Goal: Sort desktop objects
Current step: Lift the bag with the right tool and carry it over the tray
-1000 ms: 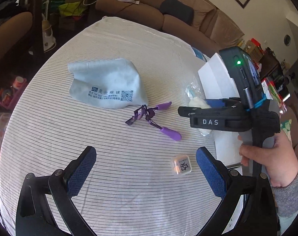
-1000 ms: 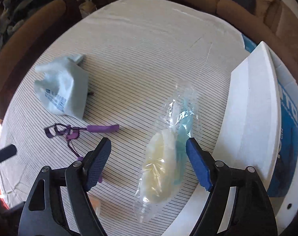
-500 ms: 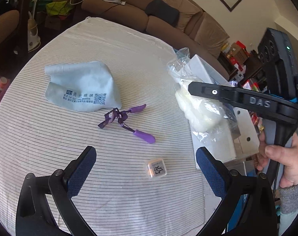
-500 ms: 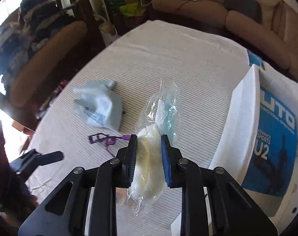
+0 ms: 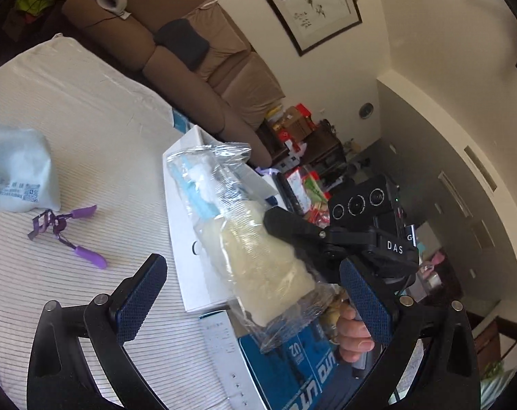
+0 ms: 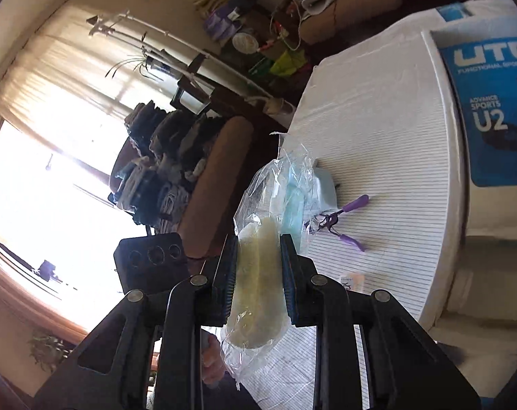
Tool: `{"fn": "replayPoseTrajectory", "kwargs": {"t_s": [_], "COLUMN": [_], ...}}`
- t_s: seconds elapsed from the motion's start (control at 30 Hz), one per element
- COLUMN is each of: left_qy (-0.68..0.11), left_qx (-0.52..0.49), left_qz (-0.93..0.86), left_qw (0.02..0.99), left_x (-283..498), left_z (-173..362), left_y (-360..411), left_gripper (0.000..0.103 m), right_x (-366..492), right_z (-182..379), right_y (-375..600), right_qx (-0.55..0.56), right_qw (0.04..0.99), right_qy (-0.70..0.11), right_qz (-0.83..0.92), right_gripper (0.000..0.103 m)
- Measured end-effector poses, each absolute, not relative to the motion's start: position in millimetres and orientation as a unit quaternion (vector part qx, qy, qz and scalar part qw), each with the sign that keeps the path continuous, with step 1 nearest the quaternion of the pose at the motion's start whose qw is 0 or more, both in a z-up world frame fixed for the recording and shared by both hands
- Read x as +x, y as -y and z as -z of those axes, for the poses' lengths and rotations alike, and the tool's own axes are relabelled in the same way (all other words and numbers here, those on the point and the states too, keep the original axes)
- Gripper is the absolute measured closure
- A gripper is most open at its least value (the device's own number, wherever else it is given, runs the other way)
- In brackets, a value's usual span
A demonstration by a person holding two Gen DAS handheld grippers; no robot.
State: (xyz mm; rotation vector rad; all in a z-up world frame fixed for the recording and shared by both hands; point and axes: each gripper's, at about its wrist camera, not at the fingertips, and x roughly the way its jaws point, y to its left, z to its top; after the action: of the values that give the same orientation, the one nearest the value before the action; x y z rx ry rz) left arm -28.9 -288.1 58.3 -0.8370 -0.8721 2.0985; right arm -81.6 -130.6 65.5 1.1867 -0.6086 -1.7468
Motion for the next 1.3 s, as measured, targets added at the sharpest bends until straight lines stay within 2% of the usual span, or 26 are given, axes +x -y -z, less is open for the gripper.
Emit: {"fn": "replayPoseTrajectory", "kwargs": {"t_s": [0.2,0.23,0.37,0.53,0.77,1.1,1.3], "left_qy": [0.229,0.219,0.213,0.180,0.117,0.065,0.043], "left_qx": [-0.347,-0.348,-0.348,-0.360,-0.380,-0.430,-0.475], "left_qz": [-0.843,-0.846,-0.849,-0.849,-0.829,-0.805,-0.799], "left_qw": [0.341,0.338,0.335,0.344,0.392,0.403,0.366], "left_x": [-15,-13,-15,-28,-70,-166,-195], "left_z": [-93,-98,-116,-136,-160,-127,-84], "left_y": [243,240,233,195,77,-60,-82], "left_gripper": [0.004,0.010,0.019,0.021,0.021,0.021,0.019], "right_x": [-73,-71,-67,-67,-84,-173,-231], "right_z": [-67,-69,-78,-86,-107,-101,-76], "right_y": [136,136,118,80,-25,-168,-189], "right_qx": [0.465,0.462,0.447,0.432,0.397,0.413,0.457], "right_qw": [0.487,0.492,0.503,0.502,0.472,0.379,0.314], "right_qy": [0.281,0.282,0.291,0.303,0.328,0.332,0.257], "right_qz": [0.684,0.682,0.680,0.685,0.716,0.759,0.792], "right_gripper": [0.079,0.079,0.078,0.078,0.078,0.078,0.078]}}
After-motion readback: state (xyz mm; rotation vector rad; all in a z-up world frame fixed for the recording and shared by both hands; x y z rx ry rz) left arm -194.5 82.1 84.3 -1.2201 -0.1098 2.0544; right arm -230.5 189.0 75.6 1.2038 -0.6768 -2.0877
